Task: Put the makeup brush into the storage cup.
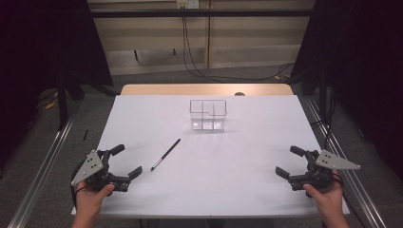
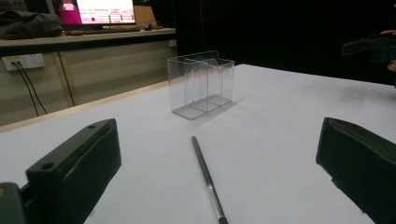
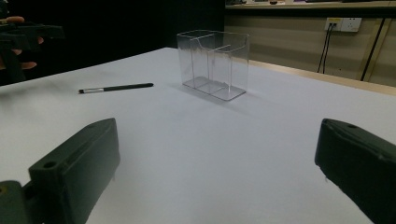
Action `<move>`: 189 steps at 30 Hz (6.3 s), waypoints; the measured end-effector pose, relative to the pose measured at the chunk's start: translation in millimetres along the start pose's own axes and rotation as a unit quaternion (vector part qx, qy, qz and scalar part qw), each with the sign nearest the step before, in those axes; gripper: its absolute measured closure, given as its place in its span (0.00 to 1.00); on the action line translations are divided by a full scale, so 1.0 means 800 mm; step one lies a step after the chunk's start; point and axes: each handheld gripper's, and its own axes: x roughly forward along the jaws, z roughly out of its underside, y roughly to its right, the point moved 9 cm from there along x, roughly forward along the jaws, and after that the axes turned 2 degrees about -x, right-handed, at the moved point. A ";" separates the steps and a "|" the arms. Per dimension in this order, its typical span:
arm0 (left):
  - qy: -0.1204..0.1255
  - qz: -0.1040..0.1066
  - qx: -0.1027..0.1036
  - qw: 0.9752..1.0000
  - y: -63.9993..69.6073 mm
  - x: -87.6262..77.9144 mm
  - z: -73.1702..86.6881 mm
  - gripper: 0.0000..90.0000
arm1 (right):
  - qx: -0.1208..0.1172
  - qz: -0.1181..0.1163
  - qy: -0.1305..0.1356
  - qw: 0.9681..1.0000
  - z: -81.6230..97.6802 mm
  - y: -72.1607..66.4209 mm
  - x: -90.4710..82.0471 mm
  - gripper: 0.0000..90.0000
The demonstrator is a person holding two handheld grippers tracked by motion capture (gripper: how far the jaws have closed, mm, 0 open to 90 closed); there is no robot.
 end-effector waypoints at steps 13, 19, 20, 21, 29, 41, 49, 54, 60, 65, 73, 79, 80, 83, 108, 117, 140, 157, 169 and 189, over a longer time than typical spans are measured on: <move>0.001 0.001 0.003 1.000 0.002 0.006 -0.003 0.00 | -0.002 0.003 0.001 1.000 0.000 0.001 -0.003 0.00; 0.002 -0.001 0.003 1.000 0.002 0.004 -0.004 0.00 | -0.008 0.001 0.001 1.000 -0.003 -0.004 0.000 0.00; 0.003 -0.003 0.004 1.000 0.001 0.004 -0.005 0.00 | -0.009 0.000 0.000 1.000 -0.003 -0.004 0.002 0.00; 0.005 -0.004 0.002 1.000 0.000 0.003 -0.006 0.00 | -0.009 -0.001 0.000 1.000 -0.003 -0.004 0.003 0.00; 0.009 -0.008 0.002 1.000 -0.001 0.012 -0.013 0.00 | -0.009 -0.003 0.000 1.000 -0.002 -0.005 0.004 0.00; 0.011 -0.005 0.003 1.000 0.001 0.025 -0.019 0.00 | -0.008 -0.001 -0.001 1.000 -0.001 -0.004 0.004 0.00; 0.013 -0.009 0.004 1.000 -0.002 0.033 -0.022 0.00 | -0.008 -0.005 -0.001 1.000 -0.001 -0.005 0.006 0.00; 0.017 -0.008 0.004 1.000 -0.002 0.040 -0.025 0.00 | -0.009 -0.006 -0.001 1.000 -0.002 -0.006 0.007 0.00; 0.017 -0.008 0.008 1.000 -0.003 0.048 -0.027 0.00 | -0.011 -0.008 -0.002 1.000 -0.002 -0.006 0.008 0.00; 0.020 -0.009 0.007 1.000 -0.005 0.056 -0.031 0.00 | -0.010 -0.008 -0.001 1.000 -0.002 -0.006 0.008 0.00; 0.022 -0.007 0.011 1.000 -0.004 0.070 -0.034 0.00 | -0.012 -0.008 -0.002 1.000 -0.002 -0.006 0.008 0.00; 0.022 -0.007 0.012 1.000 -0.005 0.079 -0.036 0.00 | -0.013 -0.010 -0.003 1.000 -0.002 -0.007 0.008 0.00; 0.023 -0.006 0.011 1.000 -0.004 0.081 -0.037 0.00 | -0.013 -0.010 -0.002 1.000 -0.002 -0.007 0.008 0.00; 0.022 -0.006 0.013 1.000 -0.004 0.083 -0.037 0.00 | -0.014 -0.010 -0.002 1.000 -0.002 -0.007 0.008 0.00; 0.017 -0.007 0.015 1.000 -0.013 0.107 -0.035 0.00 | -0.017 -0.012 0.000 1.000 -0.002 -0.011 0.004 0.00; 0.012 -0.008 0.016 1.000 -0.018 0.117 -0.035 0.00 | -0.017 -0.009 -0.002 1.000 0.000 -0.013 0.001 0.00; -0.062 -0.003 -0.010 0.998 -0.019 0.140 -0.015 0.00 | -0.017 -0.008 -0.005 1.000 0.001 -0.012 0.000 0.00; -0.151 0.000 -0.007 0.988 -0.021 0.151 -0.004 0.00 | -0.019 -0.008 -0.008 1.000 0.002 -0.011 0.000 0.00; -0.233 0.000 -0.019 0.972 -0.024 0.153 0.009 0.00 | -0.023 -0.010 -0.010 1.000 0.002 -0.011 0.002 0.00; -0.386 0.014 -0.042 0.921 -0.022 0.148 0.030 0.00 | -0.022 -0.009 -0.012 1.000 0.002 -0.011 0.001 0.00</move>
